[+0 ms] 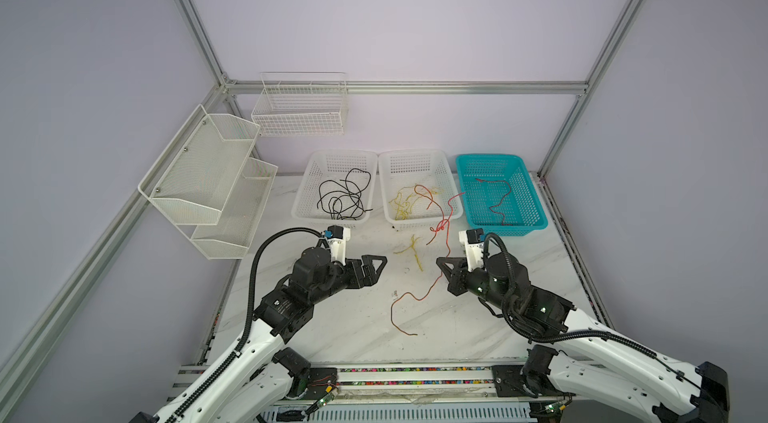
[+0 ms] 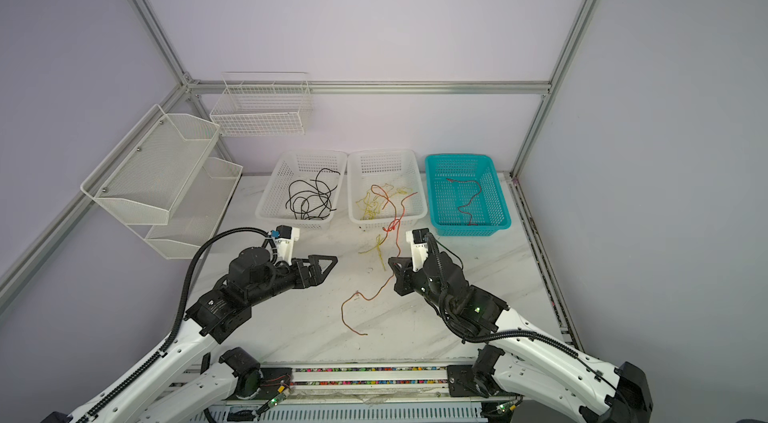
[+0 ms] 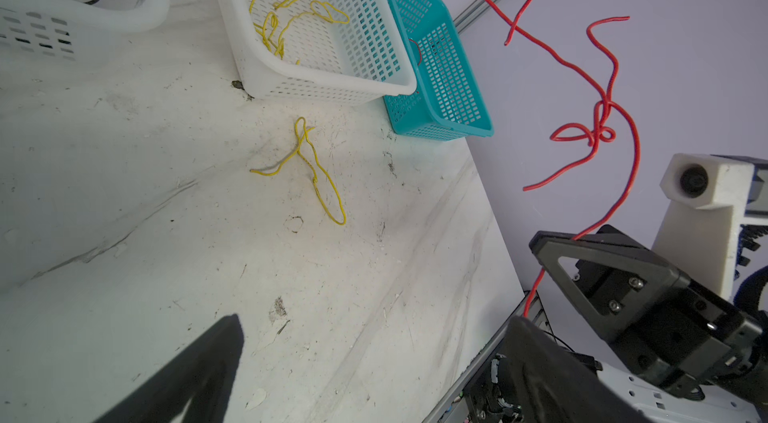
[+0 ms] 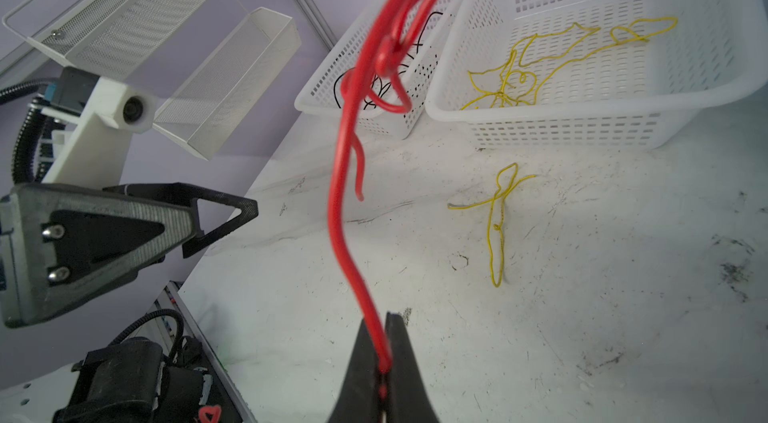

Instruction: Untangle the cables

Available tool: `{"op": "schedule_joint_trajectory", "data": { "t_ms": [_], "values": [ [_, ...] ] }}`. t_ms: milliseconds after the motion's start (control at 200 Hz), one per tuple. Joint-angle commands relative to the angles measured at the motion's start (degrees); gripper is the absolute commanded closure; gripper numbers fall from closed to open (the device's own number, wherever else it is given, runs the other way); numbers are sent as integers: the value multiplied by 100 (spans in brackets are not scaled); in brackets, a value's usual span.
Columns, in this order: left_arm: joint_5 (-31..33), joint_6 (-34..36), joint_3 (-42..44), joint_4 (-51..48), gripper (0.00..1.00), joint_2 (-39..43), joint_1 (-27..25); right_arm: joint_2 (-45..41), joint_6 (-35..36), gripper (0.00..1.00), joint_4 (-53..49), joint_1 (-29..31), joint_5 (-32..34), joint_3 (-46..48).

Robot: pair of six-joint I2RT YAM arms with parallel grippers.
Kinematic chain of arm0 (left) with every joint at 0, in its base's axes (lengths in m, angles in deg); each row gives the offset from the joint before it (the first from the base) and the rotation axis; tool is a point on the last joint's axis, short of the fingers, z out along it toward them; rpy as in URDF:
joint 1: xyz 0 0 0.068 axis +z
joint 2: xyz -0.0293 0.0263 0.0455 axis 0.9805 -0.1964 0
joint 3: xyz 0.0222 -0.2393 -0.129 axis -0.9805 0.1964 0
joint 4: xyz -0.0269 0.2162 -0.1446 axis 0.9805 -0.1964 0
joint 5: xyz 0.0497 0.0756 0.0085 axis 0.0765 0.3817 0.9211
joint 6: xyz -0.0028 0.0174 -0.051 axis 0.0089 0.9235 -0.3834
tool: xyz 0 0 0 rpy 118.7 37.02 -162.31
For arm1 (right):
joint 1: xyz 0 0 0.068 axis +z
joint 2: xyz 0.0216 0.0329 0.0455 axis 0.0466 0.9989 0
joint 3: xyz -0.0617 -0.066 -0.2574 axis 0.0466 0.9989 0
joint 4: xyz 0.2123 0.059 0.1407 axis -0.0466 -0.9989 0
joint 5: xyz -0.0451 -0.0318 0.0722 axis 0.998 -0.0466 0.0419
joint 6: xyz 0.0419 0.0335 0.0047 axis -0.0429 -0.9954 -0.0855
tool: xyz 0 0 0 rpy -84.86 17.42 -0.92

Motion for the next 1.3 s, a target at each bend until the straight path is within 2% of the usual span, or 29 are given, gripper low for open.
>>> {"op": "schedule_joint_trajectory", "data": {
  "t_ms": [0,115,395,560,840,1135,1295],
  "values": [
    [-61,95,-804,421,0,-133,49,38,524,100,-148,44,-382,-131],
    [59,108,-1182,363,0,-312,110,-49,700,100,-213,102,-397,-142],
    [-27,-109,-1807,321,0,-950,313,3,859,100,180,477,-917,-32],
    [-288,-354,-1739,636,0,-1179,507,-66,876,100,236,716,-942,-8],
    [-702,-720,-1292,1383,0,-1090,755,-152,832,100,378,797,-1545,20],
    [-1029,-961,-766,1979,19,-851,855,-384,607,100,719,797,-2132,110],
    [-1257,-1076,-599,2247,21,-766,870,-410,494,100,832,797,-2342,136]
  ]
}}
